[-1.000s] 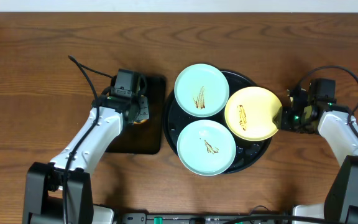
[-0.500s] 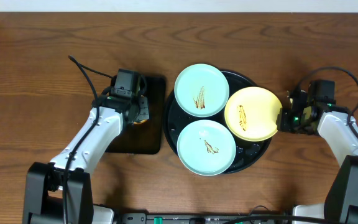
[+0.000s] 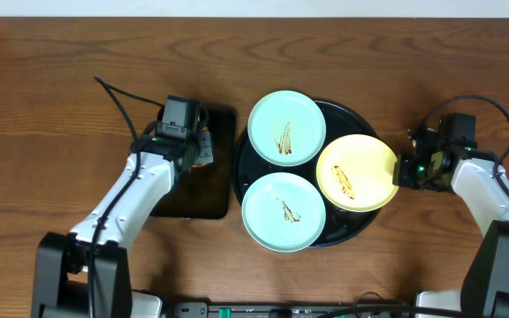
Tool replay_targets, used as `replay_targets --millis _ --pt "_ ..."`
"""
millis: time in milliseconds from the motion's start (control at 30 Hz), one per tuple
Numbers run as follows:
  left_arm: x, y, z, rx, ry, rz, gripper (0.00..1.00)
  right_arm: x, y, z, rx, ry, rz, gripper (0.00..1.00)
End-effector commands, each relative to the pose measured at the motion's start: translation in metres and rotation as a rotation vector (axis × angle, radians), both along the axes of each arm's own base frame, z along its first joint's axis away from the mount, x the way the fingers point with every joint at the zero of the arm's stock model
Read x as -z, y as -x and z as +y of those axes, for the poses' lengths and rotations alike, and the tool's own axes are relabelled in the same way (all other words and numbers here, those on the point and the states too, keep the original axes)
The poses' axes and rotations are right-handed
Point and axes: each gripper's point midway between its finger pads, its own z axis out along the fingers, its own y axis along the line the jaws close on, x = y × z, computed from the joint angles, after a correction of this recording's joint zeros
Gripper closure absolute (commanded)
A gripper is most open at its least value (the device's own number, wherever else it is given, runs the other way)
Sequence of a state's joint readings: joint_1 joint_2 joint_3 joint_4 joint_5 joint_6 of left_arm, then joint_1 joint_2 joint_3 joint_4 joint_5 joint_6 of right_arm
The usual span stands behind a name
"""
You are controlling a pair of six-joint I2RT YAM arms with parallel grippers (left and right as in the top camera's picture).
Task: Clean dirty plates on tray and stack at the side
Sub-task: 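Grip the yellow plate rim with the right gripper and lift the sponge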
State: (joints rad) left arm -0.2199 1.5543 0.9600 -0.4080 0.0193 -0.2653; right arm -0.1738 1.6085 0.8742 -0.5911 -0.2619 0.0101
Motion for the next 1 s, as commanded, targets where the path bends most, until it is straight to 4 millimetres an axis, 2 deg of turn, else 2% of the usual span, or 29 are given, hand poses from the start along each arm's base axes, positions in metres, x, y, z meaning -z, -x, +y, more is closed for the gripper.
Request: replay_targets --millis 0,200,367,500,733,967 --pt "-0.027 -0.005 0.001 -0.005 0.003 -0.089 0.93 0.004 0.003 -0.001 -0.002 0.003 0.009 0.99" --pt "-0.062 -0.010 0.017 -0.059 -0.054 -0.206 0.93 0.004 0.003 -0.001 -0.002 0.003 0.010 0.99" --pt "-0.088 -0.017 0.017 -0.061 -0.040 -0.302 0.93 0.004 0.003 -0.001 -0.002 0.003 0.010 0.99" --pt "-0.100 -0.023 0.015 -0.043 -0.042 -0.356 0.93 0.004 0.003 -0.001 -0.002 0.003 0.010 0.99" --pt "-0.109 -0.025 0.015 -0.036 -0.041 -0.389 0.93 0.004 0.003 -0.001 -0.002 0.003 0.010 0.99" --pt "-0.105 -0.021 0.014 -0.031 -0.039 -0.368 0.93 0.003 0.002 -0.001 -0.002 0.004 0.006 0.99"
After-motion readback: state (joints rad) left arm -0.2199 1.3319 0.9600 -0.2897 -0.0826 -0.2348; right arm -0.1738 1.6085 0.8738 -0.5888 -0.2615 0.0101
